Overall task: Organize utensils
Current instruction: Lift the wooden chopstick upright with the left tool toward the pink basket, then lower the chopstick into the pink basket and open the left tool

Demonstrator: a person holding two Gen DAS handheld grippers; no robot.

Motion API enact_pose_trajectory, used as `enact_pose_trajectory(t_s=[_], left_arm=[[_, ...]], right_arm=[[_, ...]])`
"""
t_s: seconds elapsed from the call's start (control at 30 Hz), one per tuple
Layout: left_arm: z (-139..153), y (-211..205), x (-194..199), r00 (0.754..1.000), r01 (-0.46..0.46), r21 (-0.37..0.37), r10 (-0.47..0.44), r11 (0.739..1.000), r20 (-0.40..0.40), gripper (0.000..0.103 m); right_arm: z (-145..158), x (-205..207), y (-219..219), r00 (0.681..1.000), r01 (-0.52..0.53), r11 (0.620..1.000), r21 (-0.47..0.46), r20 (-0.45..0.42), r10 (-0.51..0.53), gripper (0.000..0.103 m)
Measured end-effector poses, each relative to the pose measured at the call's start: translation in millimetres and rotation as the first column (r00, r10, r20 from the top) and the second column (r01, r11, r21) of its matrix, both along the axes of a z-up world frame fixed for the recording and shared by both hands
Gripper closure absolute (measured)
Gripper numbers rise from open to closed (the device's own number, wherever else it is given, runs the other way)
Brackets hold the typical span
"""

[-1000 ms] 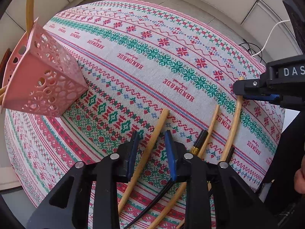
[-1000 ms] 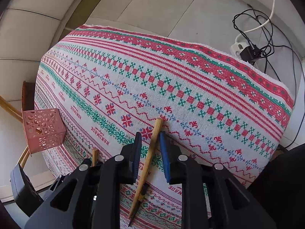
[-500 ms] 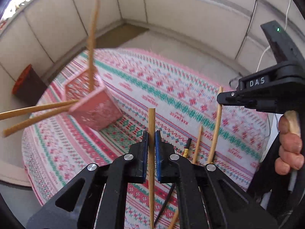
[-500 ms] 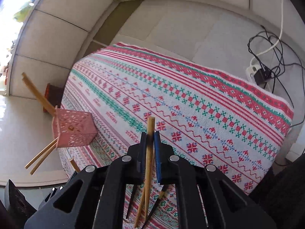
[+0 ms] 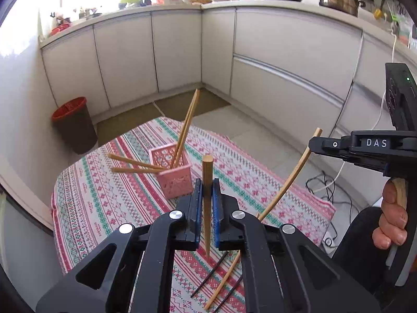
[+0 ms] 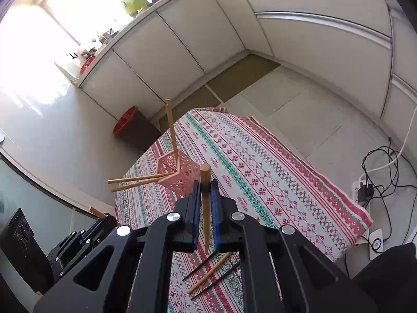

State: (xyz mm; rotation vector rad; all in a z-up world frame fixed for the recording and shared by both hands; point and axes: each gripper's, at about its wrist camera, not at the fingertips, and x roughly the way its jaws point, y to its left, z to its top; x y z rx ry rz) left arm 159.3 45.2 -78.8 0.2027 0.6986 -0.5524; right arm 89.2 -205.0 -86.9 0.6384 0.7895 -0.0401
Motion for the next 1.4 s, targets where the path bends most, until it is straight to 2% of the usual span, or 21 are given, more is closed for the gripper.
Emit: enact_pose_trajectory(t_s=[0.17,0.33,0.5,0.63,0.73,0.9,0.93,0.97,1.0,1.07,1.23,1.3,1.4], left_arm=[[24.2,7.3,7.1,0.999,-0.039,-0.080,0.041,0.996,0.025,0.097],[56.1,13.0,23.2,0.991,-0.102,-0.173,0.115,0.980,0.062,0.097],[91.5,16.9,49.3,0.972,-0.174,-0.233,0.205,0.957,0.115,0.097],[102.7,14.0,71.6,0.952,-0.227,-0.243,0.267,0.943,0.149,0.097],[97.3,9.5,88.5,0.943,-0.255,-0.231,0.294,0.939,0.155,0.097],[68.2,8.4,119.1,0.938,-0.294,-0.207,0.323,0.933,0.123,0.095],[58.6,10.0,125.4,0.943,-0.296,-0.205,0.319,0.933,0.090,0.092],[51.6,12.7,128.6,0.941,-0.313,-0.207,0.332,0.927,0.067,0.084],[44.2,18.5,129.7,0.937,-0.329,-0.221,0.347,0.918,0.045,0.080],[38.3,28.2,128.6,0.934,-0.342,-0.240,0.358,0.908,0.023,0.080],[60.7,51.9,108.1,0.915,-0.360,-0.311,0.398,0.880,0.065,0.075],[70.5,61.2,99.4,0.906,-0.367,-0.347,0.416,0.863,0.076,0.067],[77.5,71.0,93.4,0.897,-0.379,-0.376,0.436,0.846,0.077,0.065]], right_arm=[[33.6,3.9,-5.2,0.999,-0.007,0.999,-0.042,0.046,0.009,0.095],[72.9,16.6,-15.7,0.994,-0.008,0.998,-0.067,0.106,0.015,0.095],[109.5,31.4,-22.0,0.983,-0.006,0.997,-0.075,0.184,0.019,0.095],[127.0,51.3,-19.7,0.973,-0.007,0.996,-0.085,0.230,0.027,0.095],[129.8,68.3,-13.4,0.970,-0.020,0.995,-0.093,0.240,0.042,0.095],[118.5,93.9,-0.2,0.970,-0.044,0.993,-0.113,0.235,0.070,0.095],[114.5,99.2,2.3,0.970,-0.050,0.992,-0.119,0.232,0.076,0.095],[111.5,103.7,5.2,0.970,-0.053,0.990,-0.127,0.228,0.081,0.095],[108.4,107.7,7.6,0.971,-0.055,0.989,-0.135,0.225,0.085,0.095],[102.3,115.0,12.4,0.971,-0.063,0.987,-0.150,0.221,0.095,0.095],[94.1,126.6,25.7,0.967,-0.065,0.977,-0.202,0.229,0.112,0.095],[91.2,129.7,30.8,0.966,-0.068,0.975,-0.213,0.229,0.118,0.095],[86.6,136.3,40.3,0.966,-0.075,0.968,-0.240,0.223,0.130,0.095]])
